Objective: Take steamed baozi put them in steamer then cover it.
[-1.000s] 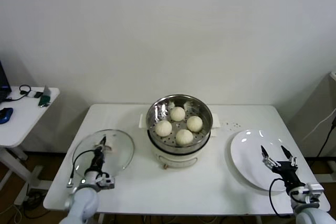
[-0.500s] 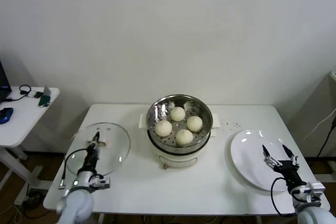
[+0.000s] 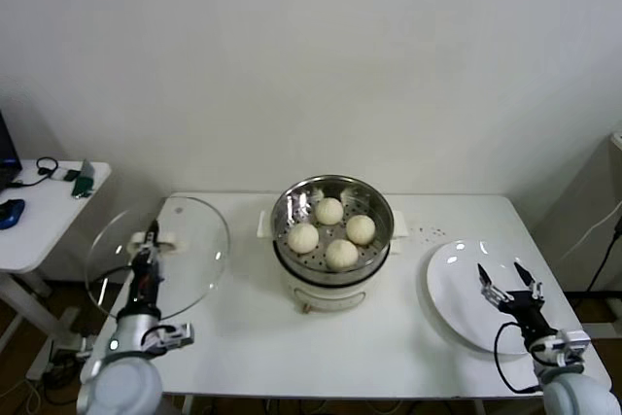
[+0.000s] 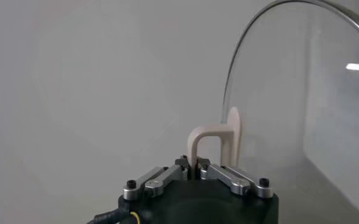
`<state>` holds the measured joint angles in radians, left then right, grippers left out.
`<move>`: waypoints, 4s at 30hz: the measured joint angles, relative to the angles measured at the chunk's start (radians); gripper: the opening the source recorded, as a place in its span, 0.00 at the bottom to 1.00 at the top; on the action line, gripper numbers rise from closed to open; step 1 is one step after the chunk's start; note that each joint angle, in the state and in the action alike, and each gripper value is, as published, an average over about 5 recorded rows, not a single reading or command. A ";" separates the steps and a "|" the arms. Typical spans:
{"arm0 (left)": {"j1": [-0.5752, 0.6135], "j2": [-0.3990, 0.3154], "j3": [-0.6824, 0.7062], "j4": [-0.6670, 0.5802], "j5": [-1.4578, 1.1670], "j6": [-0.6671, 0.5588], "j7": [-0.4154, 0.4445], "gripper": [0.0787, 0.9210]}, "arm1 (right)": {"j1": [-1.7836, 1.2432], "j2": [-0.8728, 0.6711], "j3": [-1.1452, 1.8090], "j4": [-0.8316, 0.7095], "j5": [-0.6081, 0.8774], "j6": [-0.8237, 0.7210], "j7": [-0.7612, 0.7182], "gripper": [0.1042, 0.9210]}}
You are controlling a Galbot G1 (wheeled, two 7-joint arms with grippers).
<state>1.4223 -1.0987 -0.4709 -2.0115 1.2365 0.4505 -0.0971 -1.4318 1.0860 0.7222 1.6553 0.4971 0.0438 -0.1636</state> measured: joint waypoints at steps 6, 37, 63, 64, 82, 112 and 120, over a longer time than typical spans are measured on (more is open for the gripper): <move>-0.025 0.049 0.046 -0.076 -0.015 0.082 0.051 0.08 | 0.029 0.006 -0.024 -0.017 -0.019 0.002 -0.001 0.88; -0.637 -0.176 0.661 0.144 0.143 0.287 0.383 0.08 | 0.069 0.033 -0.014 -0.055 -0.089 0.007 -0.002 0.88; -0.685 -0.395 0.724 0.393 0.201 0.286 0.375 0.08 | 0.049 0.056 0.028 -0.064 -0.104 0.024 -0.021 0.88; -0.685 -0.398 0.724 0.398 0.201 0.286 0.375 0.08 | 0.049 0.057 0.029 -0.064 -0.105 0.024 -0.021 0.88; -0.678 -0.407 0.723 0.434 0.204 0.286 0.374 0.08 | 0.052 0.068 0.035 -0.066 -0.115 0.027 -0.024 0.88; -0.652 -0.339 0.722 0.345 0.181 0.285 0.374 0.75 | 0.054 0.070 0.060 -0.051 -0.104 -0.018 -0.030 0.88; -0.611 -0.291 0.710 0.255 0.119 0.286 0.360 0.88 | 0.059 0.070 0.059 -0.051 -0.099 -0.042 -0.026 0.88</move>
<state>0.8116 -1.3902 0.2394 -1.7567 1.3553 0.7364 0.2625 -1.3731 1.1565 0.7815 1.6042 0.3985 0.0019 -0.1898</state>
